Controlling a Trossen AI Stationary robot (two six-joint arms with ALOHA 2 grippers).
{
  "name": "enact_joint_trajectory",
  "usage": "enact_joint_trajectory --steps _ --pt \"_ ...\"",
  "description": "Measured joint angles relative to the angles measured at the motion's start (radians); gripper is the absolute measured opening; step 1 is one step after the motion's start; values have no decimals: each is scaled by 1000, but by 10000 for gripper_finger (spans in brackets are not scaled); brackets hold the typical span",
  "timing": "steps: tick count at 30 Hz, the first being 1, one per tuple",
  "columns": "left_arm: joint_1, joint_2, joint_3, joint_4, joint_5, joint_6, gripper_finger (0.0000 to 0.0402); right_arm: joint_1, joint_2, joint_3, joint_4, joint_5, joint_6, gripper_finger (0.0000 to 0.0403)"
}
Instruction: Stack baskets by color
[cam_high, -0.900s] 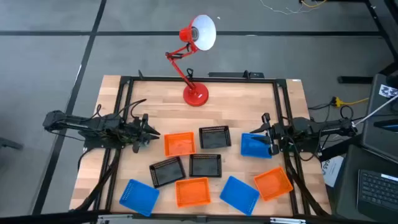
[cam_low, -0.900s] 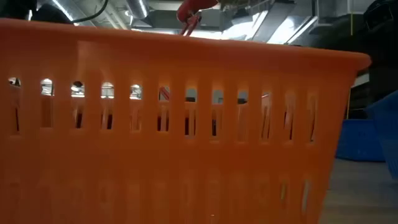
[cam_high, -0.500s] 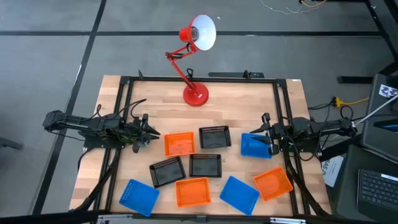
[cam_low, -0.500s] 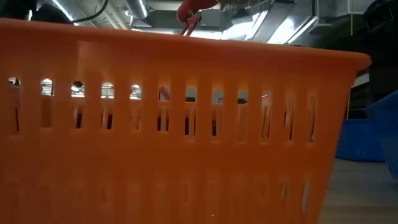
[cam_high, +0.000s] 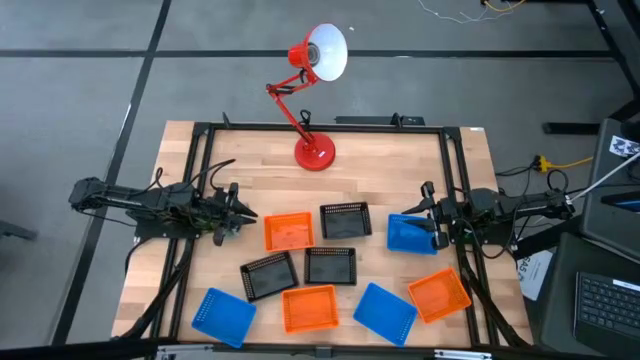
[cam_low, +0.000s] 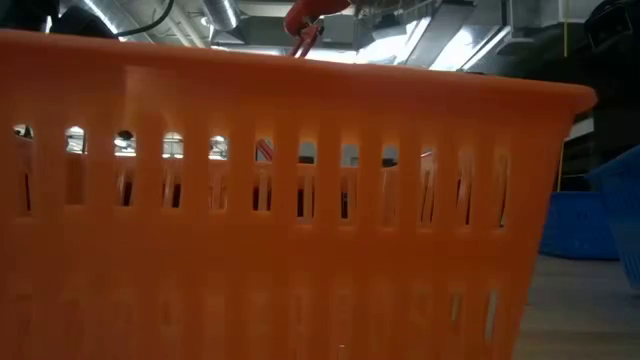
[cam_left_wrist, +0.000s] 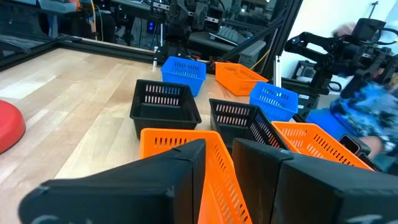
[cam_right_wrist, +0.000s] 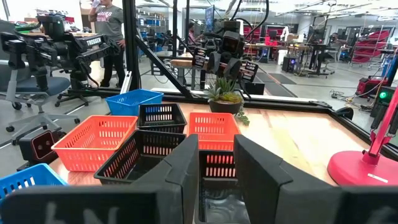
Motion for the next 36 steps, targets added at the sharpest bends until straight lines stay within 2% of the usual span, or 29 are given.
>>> enact_joint_trajectory --steps 18,23,29,36 --pt "0 0 0 0 0 0 73 0 0 0 4 2 -63 103" --pt "0 0 0 0 0 0 73 0 0 0 25 -14 172 103" --pt "0 0 0 0 -3 4 73 0 0 0 66 63 345 103" --pt "0 0 0 19 -50 171 73 0 1 0 61 79 458 103"
